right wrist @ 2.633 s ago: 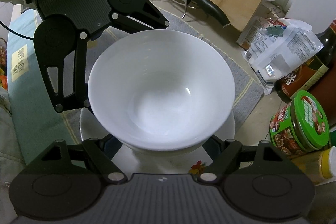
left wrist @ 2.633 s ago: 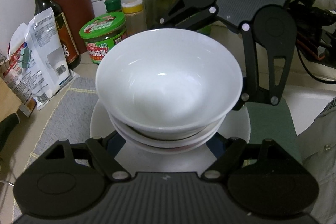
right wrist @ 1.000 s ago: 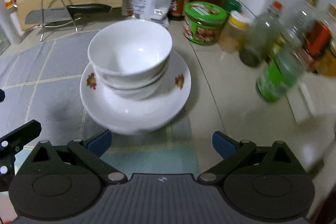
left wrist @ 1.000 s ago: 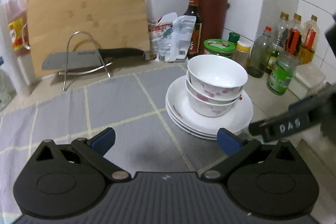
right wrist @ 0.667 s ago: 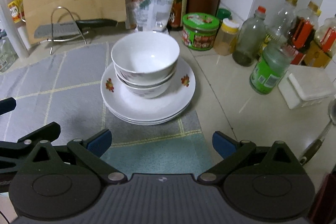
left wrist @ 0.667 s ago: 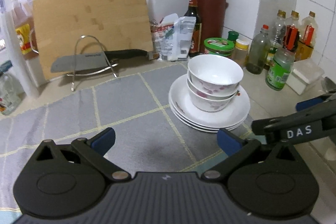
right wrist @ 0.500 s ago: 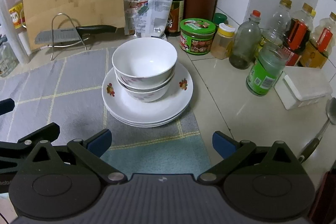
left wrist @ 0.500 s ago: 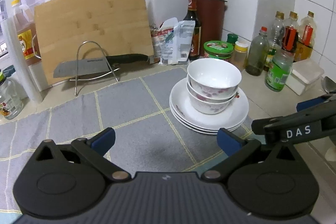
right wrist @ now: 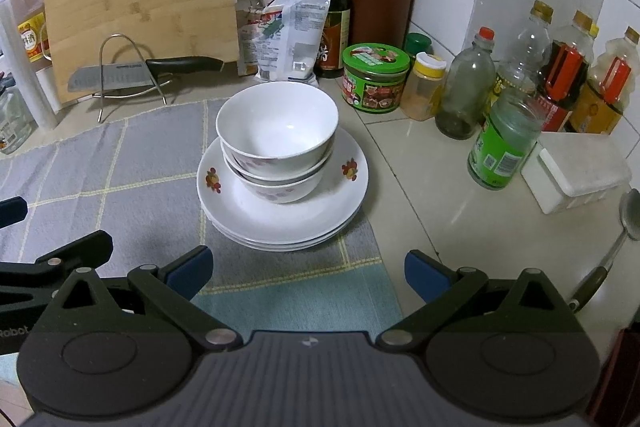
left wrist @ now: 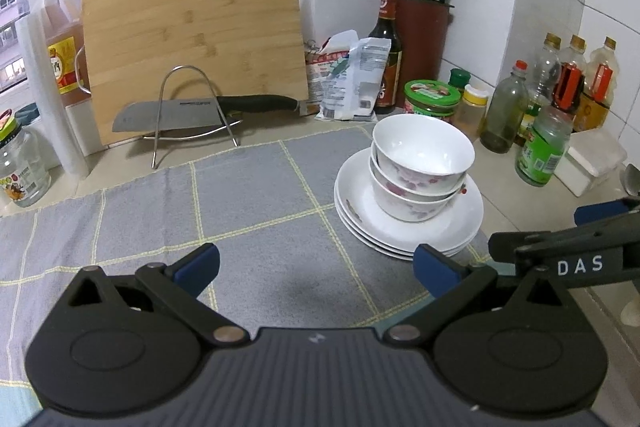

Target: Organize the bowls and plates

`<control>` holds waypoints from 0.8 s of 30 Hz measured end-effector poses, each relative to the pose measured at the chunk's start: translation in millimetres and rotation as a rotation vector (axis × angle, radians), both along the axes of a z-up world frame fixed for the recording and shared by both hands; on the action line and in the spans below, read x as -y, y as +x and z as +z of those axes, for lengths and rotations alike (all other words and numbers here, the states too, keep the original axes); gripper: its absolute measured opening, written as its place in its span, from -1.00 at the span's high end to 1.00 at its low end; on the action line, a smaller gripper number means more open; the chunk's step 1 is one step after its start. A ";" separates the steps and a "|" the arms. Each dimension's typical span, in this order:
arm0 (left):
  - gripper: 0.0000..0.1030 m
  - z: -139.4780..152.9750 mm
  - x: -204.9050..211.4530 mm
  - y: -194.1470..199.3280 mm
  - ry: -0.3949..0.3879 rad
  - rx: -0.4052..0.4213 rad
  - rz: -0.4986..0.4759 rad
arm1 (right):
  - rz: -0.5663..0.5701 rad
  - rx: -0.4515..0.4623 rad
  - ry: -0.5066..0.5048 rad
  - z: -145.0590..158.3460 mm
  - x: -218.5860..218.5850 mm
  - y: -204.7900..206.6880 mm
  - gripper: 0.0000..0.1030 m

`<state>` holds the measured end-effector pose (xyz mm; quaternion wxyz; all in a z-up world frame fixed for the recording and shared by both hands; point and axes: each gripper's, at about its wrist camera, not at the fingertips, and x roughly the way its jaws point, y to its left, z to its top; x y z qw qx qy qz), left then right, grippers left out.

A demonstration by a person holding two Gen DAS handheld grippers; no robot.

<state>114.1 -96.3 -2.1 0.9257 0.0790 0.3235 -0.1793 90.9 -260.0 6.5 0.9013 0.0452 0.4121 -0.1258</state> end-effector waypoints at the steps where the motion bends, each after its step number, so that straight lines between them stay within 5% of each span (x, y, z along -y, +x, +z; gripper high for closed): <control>1: -0.99 0.1 -0.3 0.2 -0.001 0.000 0.000 | 0.000 0.000 0.001 0.2 0.2 0.5 -1.00; 24: -0.99 7.7 1.9 -1.0 -0.011 0.015 -0.001 | -0.008 0.028 -0.020 8.4 0.4 -3.5 -1.00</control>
